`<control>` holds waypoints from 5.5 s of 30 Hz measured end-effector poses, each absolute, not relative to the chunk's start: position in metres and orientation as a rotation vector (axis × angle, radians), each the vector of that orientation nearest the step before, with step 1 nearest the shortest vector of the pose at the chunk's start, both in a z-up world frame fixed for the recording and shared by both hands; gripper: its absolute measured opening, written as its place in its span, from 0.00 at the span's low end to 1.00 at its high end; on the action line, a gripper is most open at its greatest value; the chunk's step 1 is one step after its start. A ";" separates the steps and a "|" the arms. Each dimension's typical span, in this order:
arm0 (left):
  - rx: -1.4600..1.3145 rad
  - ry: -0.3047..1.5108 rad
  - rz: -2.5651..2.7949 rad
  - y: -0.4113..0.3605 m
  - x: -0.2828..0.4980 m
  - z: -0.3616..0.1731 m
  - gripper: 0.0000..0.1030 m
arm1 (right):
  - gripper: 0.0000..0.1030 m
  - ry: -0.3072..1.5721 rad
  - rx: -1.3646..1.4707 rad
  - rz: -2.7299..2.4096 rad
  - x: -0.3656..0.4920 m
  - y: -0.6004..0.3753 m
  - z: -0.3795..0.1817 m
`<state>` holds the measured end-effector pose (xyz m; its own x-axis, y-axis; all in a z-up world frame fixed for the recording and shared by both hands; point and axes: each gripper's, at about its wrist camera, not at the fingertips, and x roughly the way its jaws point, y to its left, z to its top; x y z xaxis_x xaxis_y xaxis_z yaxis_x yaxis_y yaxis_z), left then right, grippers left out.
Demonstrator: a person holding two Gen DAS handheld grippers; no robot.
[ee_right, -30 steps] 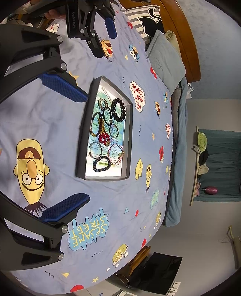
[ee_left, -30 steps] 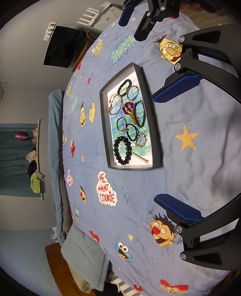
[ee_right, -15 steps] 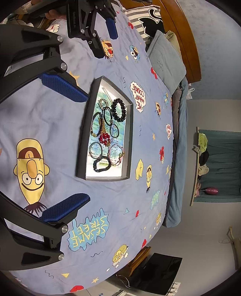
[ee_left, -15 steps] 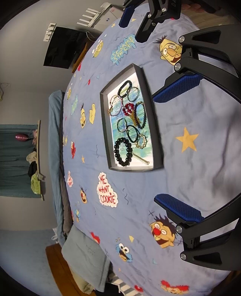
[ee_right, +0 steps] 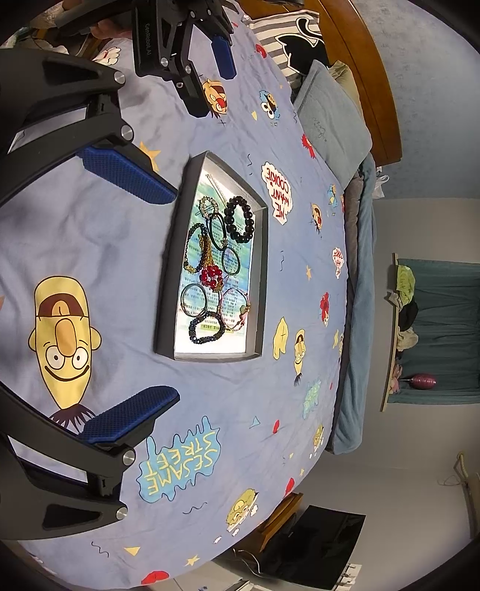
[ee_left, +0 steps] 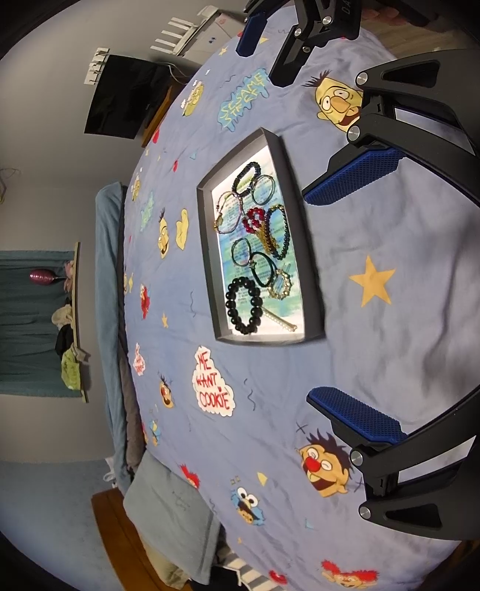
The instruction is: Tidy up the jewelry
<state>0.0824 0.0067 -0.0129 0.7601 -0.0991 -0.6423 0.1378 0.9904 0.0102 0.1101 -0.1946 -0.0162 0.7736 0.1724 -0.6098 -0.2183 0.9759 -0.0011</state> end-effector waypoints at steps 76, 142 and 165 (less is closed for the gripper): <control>-0.068 0.952 0.171 0.186 0.264 -0.160 0.95 | 0.96 0.755 0.099 -0.372 0.271 -0.394 -0.158; 0.038 0.774 0.004 -0.014 0.104 -0.030 0.95 | 0.95 0.662 -0.097 0.216 0.133 -0.202 -0.033; 0.036 0.780 0.008 -0.012 0.104 -0.031 0.95 | 0.95 0.661 -0.094 0.212 0.132 -0.205 -0.033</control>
